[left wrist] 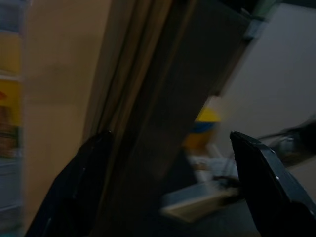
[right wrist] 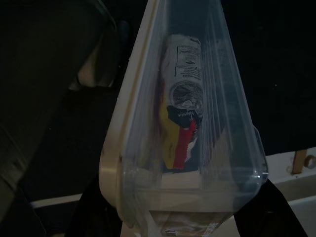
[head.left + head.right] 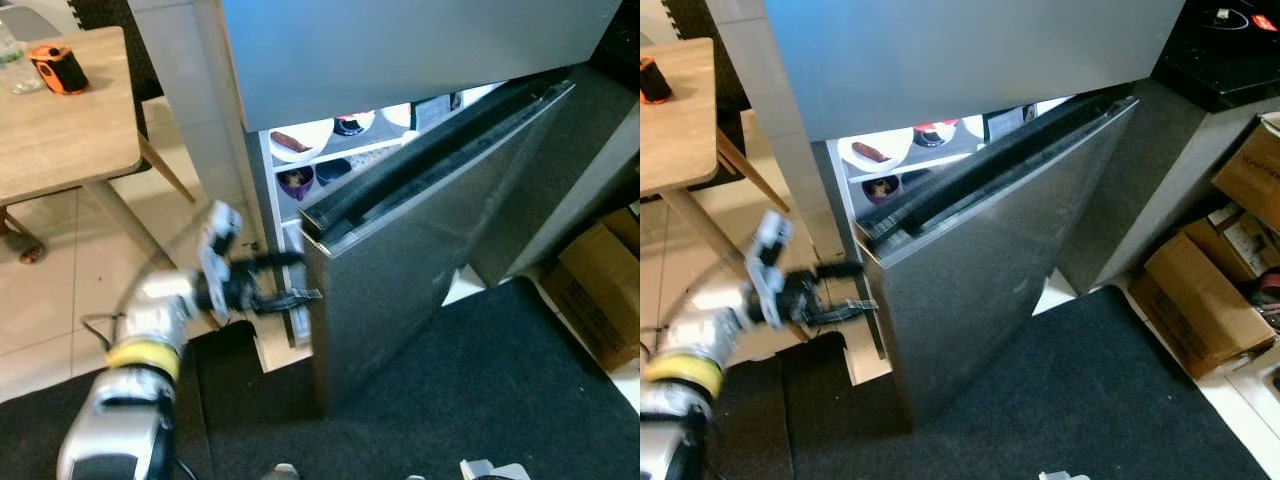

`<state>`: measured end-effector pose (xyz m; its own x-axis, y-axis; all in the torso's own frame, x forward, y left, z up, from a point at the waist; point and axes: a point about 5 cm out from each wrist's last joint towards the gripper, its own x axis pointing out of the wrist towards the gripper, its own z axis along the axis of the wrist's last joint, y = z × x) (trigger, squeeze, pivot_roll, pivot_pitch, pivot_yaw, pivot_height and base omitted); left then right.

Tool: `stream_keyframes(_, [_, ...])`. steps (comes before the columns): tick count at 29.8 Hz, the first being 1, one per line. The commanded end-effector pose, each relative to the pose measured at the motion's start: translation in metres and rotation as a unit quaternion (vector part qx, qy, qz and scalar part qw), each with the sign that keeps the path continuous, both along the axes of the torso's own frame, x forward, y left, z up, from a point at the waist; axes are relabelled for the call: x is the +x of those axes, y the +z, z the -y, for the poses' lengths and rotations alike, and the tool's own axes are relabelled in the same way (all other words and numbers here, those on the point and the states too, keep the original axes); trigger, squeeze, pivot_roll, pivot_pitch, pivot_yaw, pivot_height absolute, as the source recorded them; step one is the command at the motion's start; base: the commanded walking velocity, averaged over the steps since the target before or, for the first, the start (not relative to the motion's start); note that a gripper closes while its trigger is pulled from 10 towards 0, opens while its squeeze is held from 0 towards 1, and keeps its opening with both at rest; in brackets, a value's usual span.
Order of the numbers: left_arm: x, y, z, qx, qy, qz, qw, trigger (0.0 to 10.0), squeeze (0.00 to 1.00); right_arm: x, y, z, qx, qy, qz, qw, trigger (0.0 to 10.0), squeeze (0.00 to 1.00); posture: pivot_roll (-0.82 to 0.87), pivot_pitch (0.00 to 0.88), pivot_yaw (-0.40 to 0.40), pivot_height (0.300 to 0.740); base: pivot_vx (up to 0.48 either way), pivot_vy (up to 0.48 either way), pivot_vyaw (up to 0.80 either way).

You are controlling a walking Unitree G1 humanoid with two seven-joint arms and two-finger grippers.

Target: Restocking fridge

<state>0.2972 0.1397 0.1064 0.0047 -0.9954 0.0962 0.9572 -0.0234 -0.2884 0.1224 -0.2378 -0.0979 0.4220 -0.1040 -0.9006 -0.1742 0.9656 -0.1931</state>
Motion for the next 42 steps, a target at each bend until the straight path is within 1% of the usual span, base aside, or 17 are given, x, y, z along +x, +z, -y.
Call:
stream_keyframes(1, [-0.013, -0.024, 0.010, 0.019, -0.018, -0.054, 0.998, 10.0, 0.00, -0.008, -0.002, 0.002, -0.001, -0.014, -0.010, 1.000, 10.0, 0.00, -0.13, 0.152, -0.011, 0.740, 0.000, 0.000, 0.00])
stream_keyframes(2, [-0.013, -0.024, 0.010, 0.019, -0.018, -0.054, 0.998, 10.0, 0.00, -0.008, -0.002, 0.002, -0.001, -0.014, -0.010, 1.000, 10.0, 0.00, -0.13, 0.152, -0.011, 0.740, 0.000, 0.000, 0.00])
stream_keyframes(5, [-0.022, -0.056, -0.013, 0.053, 0.049, -0.121, 0.990, 10.0, 0.00, -0.005, -0.001, 0.002, -0.001, -0.013, -0.009, 1.000, 10.0, 0.00, -0.12, 0.148, -0.012, 0.740, 0.000, 0.000, 0.00])
stream_keyframes(6, [-0.022, -0.056, -0.013, 0.053, 0.049, -0.121, 0.990, 10.0, 0.00, -0.005, -0.001, 0.002, -0.001, -0.013, -0.009, 1.000, 10.0, 0.00, -0.12, 0.148, -0.012, 0.740, 0.000, 0.000, 0.00])
stream_keyframes(8, [-0.031, -0.073, -0.026, 0.078, 0.093, -0.156, 0.980, 10.0, 0.00, -0.005, -0.001, 0.002, -0.001, -0.012, -0.009, 1.000, 10.0, 0.00, -0.12, 0.148, -0.012, 0.740, 0.000, 0.000, 0.00])
stream_keyframes(10, [-0.031, -0.073, -0.026, 0.078, 0.093, -0.156, 0.980, 10.0, 0.00, -0.005, -0.001, 0.002, -0.001, -0.012, -0.009, 1.000, 10.0, 0.00, -0.12, 0.148, -0.012, 0.740, 0.000, 0.000, 0.00])
stream_keyframes(12, [-0.045, -0.092, -0.038, 0.108, 0.148, -0.194, 0.964, 10.0, 0.00, -0.004, -0.001, 0.001, -0.001, -0.012, -0.010, 1.000, 10.0, 0.00, -0.12, 0.149, -0.013, 0.740, 0.000, 0.000, 0.00])
stream_keyframes(14, [-0.061, -0.112, -0.049, 0.141, 0.212, -0.232, 0.939, 10.0, 0.00, -0.005, -0.002, 0.000, 0.000, -0.011, -0.011, 1.000, 10.0, 0.00, -0.11, 0.148, -0.015, 0.740, 0.000, 0.000, 0.00])
stream_keyframes(16, [-0.069, -0.122, -0.054, 0.156, 0.247, -0.251, 0.923, 10.0, 0.00, -0.005, -0.002, 0.000, 0.000, -0.011, -0.012, 1.000, 10.0, 0.00, -0.11, 0.148, -0.015, 0.740, 0.000, 0.000, 0.00])
stream_keyframes(17, [-0.069, -0.122, -0.054, 0.156, 0.247, -0.251, 0.923, 10.0, 0.00, -0.005, -0.002, 0.000, 0.000, -0.011, -0.012, 1.000, 10.0, 0.00, -0.11, 0.148, -0.015, 0.740, 0.000, 0.000, 0.00])
stream_keyframes(25, [-0.121, -0.172, -0.076, 0.261, 0.423, -0.343, 0.797, 10.0, 0.00, -0.005, -0.002, -0.001, 0.001, -0.006, -0.014, 1.000, 10.0, 0.00, -0.11, 0.141, -0.009, 0.740, 0.000, 0.000, 0.00])
stream_keyframes(28, [-0.137, -0.182, -0.079, 0.285, 0.447, -0.364, 0.766, 10.0, 0.00, -0.005, -0.003, -0.002, 0.001, -0.004, -0.013, 1.000, 10.0, 0.00, -0.12, 0.139, -0.007, 0.740, 0.000, 0.000, 0.00])
stream_keyframes(32, [-0.142, -0.185, -0.080, 0.293, 0.453, -0.369, 0.757, 10.0, 0.00, -0.005, -0.002, -0.003, 0.001, 0.002, -0.012, 1.000, 10.0, 0.00, -0.12, 0.137, -0.006, 0.740, 0.000, 0.000, 0.00])
stream_keyframes(33, [-0.147, -0.189, -0.079, 0.306, 0.469, -0.374, 0.739, 10.0, 0.00, -0.002, -0.002, -0.006, 0.001, 0.028, -0.006, 1.000, 10.0, 0.00, -0.11, 0.134, -0.006, 0.740, 0.000, 0.000, 0.00])
stream_keyframes(35, [-0.149, -0.191, -0.077, 0.314, 0.479, -0.374, 0.729, 10.0, 0.00, 0.000, -0.001, -0.008, 0.003, 0.045, 0.000, 0.999, 10.0, 0.00, -0.11, 0.133, -0.006, 0.740, 0.000, 0.000, 0.00])
stream_keyframes(40, [-0.147, -0.193, -0.069, 0.314, 0.485, -0.373, 0.726, 10.0, 0.00, 0.010, 0.002, -0.013, 0.017, 0.058, 0.023, 0.998, 10.0, 0.00, -0.11, 0.129, -0.006, 0.740, 0.000, 0.000, 0.00])
stream_keyframes(42, [-0.144, -0.194, -0.060, 0.315, 0.484, -0.370, 0.728, 10.0, 0.00, 0.027, 0.007, -0.022, 0.043, 0.074, 0.057, 0.995, 10.0, 0.00, -0.11, 0.123, -0.006, 0.740, 0.000, 0.000, 0.00])
